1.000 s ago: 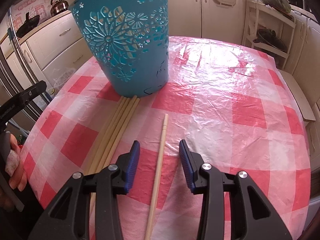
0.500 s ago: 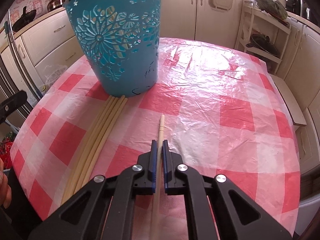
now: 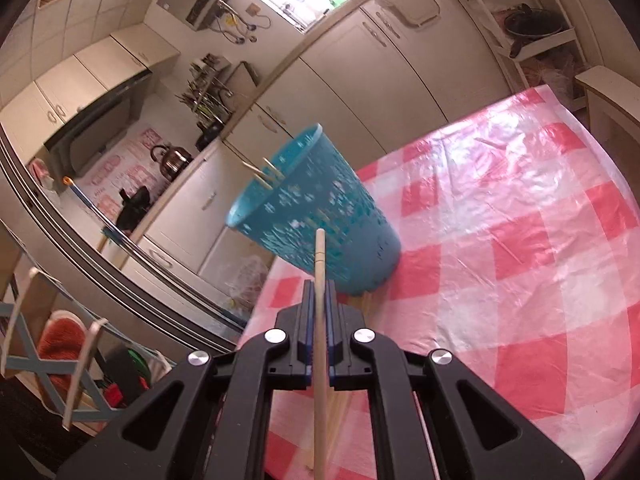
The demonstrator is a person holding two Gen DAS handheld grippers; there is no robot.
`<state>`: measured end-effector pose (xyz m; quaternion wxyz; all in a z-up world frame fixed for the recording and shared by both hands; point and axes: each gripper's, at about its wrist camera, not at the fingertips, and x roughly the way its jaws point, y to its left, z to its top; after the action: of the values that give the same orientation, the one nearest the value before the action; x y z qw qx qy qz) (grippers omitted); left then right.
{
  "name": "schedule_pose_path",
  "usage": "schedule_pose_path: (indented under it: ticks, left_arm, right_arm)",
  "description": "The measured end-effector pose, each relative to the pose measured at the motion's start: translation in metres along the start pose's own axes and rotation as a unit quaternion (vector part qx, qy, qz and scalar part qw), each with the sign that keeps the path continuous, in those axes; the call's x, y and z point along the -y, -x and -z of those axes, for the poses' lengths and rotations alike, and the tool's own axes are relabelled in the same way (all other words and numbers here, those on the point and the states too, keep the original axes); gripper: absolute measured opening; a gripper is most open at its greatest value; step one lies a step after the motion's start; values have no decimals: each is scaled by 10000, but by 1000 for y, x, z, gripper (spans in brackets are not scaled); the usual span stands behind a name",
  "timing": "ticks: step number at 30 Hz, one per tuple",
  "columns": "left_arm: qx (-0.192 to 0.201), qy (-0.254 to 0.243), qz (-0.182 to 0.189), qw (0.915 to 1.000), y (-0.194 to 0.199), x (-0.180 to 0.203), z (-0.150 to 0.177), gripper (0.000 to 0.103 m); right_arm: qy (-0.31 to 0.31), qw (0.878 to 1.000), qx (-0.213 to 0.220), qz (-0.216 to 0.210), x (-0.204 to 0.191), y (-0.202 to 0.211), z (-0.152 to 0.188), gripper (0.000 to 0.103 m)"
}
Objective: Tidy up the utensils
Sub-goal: 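Carry the chopstick over the teal cup and open the right gripper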
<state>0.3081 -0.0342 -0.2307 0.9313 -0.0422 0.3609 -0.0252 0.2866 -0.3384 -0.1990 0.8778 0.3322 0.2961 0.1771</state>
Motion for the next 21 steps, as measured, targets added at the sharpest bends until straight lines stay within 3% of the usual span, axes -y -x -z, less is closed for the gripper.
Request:
schedule_pose_path:
  ticks: [6, 11, 16, 21]
  left_arm:
    - [-6, 159, 75, 9998, 3, -6, -4, 92]
    - [22, 277, 131, 9995, 4, -13, -7, 92]
    - [-5, 532, 147, 9985, 0, -31, -10, 92]
    - [-116, 798, 191, 9966, -11, -46, -9, 92]
  right_arm:
    - [483, 9931, 920, -544, -67, -14, -71, 6]
    - [863, 9816, 1659, -374, -99, -49, -123, 6]
    - [947, 9834, 1537, 174, -88, -97, -136, 6]
    - [1141, 9824, 1369, 567, -77, -112, -131, 6]
